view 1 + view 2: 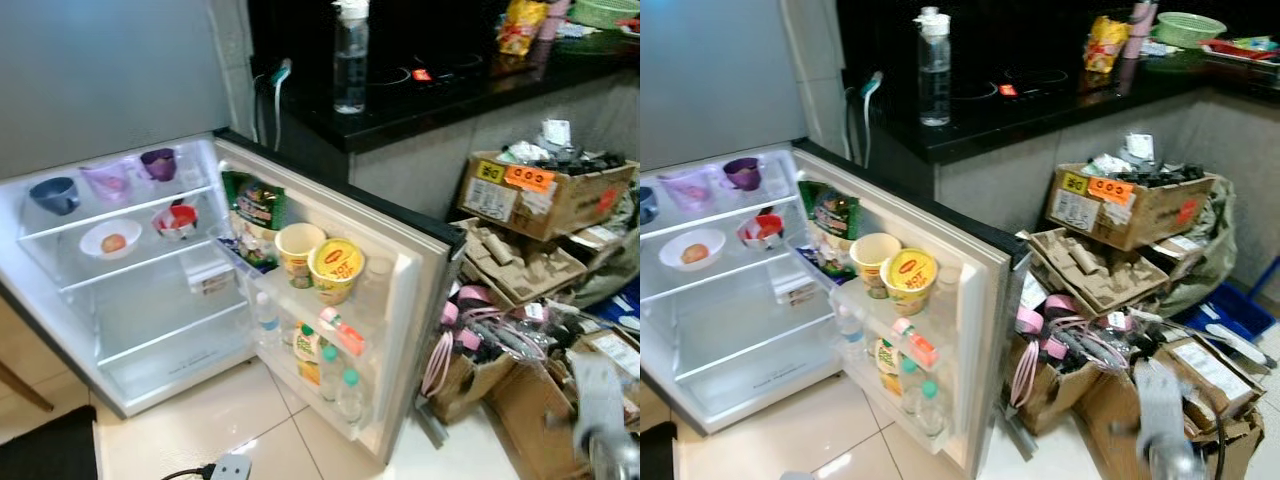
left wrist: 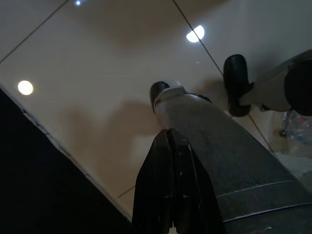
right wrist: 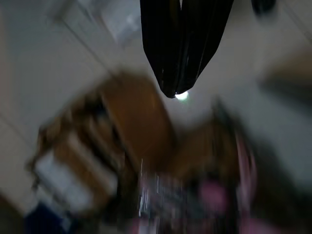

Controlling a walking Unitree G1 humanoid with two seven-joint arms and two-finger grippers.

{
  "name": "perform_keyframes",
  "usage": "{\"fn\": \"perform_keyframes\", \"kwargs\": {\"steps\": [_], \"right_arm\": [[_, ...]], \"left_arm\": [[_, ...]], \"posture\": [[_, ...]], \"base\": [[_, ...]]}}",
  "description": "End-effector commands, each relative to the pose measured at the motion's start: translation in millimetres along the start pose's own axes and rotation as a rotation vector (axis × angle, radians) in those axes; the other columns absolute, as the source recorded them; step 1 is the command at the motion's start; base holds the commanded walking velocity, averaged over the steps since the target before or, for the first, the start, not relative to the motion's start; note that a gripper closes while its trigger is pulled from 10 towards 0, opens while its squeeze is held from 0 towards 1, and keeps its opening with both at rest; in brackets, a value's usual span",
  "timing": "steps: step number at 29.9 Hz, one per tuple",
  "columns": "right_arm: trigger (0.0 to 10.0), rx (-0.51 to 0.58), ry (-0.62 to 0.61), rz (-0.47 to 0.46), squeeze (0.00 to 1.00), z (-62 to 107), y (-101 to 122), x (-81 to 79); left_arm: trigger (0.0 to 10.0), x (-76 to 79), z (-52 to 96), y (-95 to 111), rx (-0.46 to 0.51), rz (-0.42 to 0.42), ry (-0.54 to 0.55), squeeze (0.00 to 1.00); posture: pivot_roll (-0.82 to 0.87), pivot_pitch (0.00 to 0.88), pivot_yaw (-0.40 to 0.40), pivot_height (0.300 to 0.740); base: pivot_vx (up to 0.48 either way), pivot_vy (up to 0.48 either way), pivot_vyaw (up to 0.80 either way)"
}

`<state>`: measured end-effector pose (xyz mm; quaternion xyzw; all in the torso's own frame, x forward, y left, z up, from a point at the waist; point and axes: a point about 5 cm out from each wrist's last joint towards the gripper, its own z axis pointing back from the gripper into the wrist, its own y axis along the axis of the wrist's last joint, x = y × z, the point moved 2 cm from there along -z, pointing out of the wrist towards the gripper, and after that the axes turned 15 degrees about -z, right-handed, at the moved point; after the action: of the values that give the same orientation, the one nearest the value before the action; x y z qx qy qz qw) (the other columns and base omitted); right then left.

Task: Restocking fridge

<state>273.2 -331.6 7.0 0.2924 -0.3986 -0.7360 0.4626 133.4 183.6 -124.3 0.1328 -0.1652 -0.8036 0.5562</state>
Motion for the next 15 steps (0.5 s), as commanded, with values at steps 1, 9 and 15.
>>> {"fn": "perform_keyframes", "kwargs": {"steps": [1, 9, 15], "right_arm": [[10.0, 0.065, 0.054, -0.077, 0.0, -2.1, 16, -6.7], [10.0, 0.278, 0.472, -0.241, 0.0, -1.6, 87, -61.8], [10.0, 0.35, 0.702, -0.242, 0.0, 7.8, 109, -94.0]], "left_arm": [[10.0, -0.2, 1.2, -7, -0.026, -0.001, 0.001, 0.0], [10.0, -1.1, 1.4, -8, -0.028, -0.001, 0.006, 0.0], [10.0, -0.6, 1.3, -8, -0.029, 0.001, 0.005, 0.0]], "posture": [[-0.1, 0.0, -0.013, 0.74], [-0.1, 0.0, -0.011, 0.74], [-0.1, 0.0, -0.012, 0.74]], "base": [[0.0, 0.0, 0.0], [0.0, 0.0, 0.0], [0.0, 0.0, 0.0]]}}
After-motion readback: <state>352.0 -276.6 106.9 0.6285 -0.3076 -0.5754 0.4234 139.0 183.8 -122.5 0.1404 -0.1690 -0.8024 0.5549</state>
